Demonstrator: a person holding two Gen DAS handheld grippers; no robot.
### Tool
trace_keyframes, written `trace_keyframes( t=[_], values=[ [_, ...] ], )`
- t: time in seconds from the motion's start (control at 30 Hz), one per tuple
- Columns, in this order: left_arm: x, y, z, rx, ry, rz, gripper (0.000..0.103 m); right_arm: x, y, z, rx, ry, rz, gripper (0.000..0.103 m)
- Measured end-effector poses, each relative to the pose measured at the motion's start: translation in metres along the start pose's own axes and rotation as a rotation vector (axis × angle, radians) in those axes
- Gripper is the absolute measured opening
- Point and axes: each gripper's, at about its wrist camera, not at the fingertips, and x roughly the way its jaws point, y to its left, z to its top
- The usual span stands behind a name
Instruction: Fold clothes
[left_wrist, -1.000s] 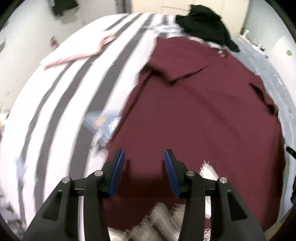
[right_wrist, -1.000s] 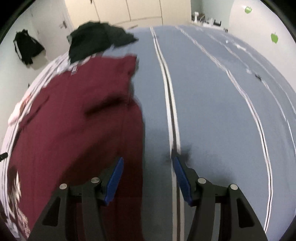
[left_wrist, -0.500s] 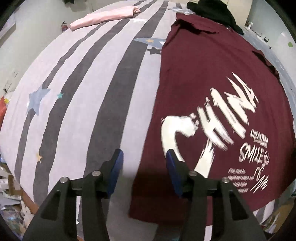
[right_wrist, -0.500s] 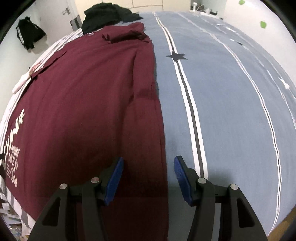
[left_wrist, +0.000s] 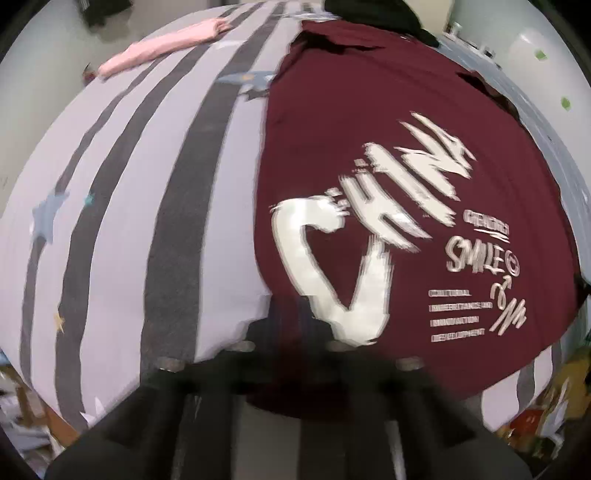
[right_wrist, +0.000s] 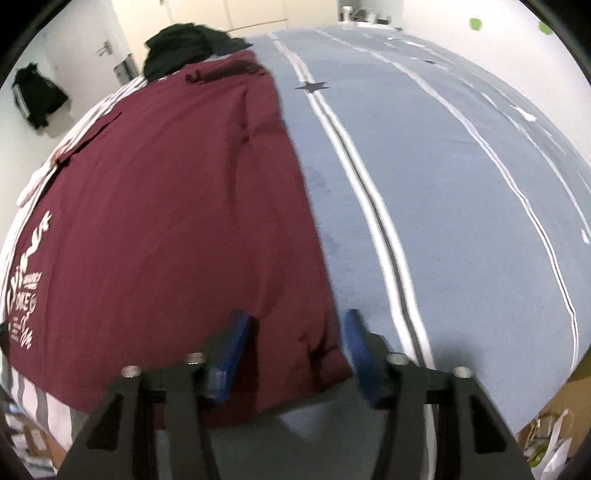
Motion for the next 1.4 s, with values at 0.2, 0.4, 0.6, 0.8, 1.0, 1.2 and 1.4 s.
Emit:
trace_keyframes(
  t=[0.2,0.4,0.6,0.8,1.0,1.2,1.4],
  values=[
    [-0.051,0.014,0.013,-0.015,-0.106,-0.028,0.004,-0.066,0.006,0.016,-0.025,-0.111,0.042,0.006],
    [-0.006,0.039,-0.027,0.028,0.076,0.041,0.004,-0.028,0.015,-0.037,-0.064,0.087,0.008,0.006],
    [-0.002,0.043,-0.036,0.012,0.092,0.031,0.004,-0.022,0.015,-0.047,-0.041,0.090,-0.016,0.006],
    [0.001,0.048,-0.039,-0.010,0.096,0.030,0.006,-0.031,0.024,-0.044,-0.060,0.091,-0.031,0.006],
    [0.005,0.052,-0.045,-0.022,0.096,0.049,0.025,-0.031,0.027,-0.043,-0.033,0.096,-0.034,0.008],
    [0.002,0.061,-0.057,-0.063,0.097,0.033,0.044,-0.029,0.031,-0.048,-0.023,0.101,-0.039,0.020],
    [-0.001,0.041,-0.051,0.018,0.097,-0.004,0.003,-0.027,0.038,-0.050,-0.038,0.097,-0.041,0.018]
  ],
)
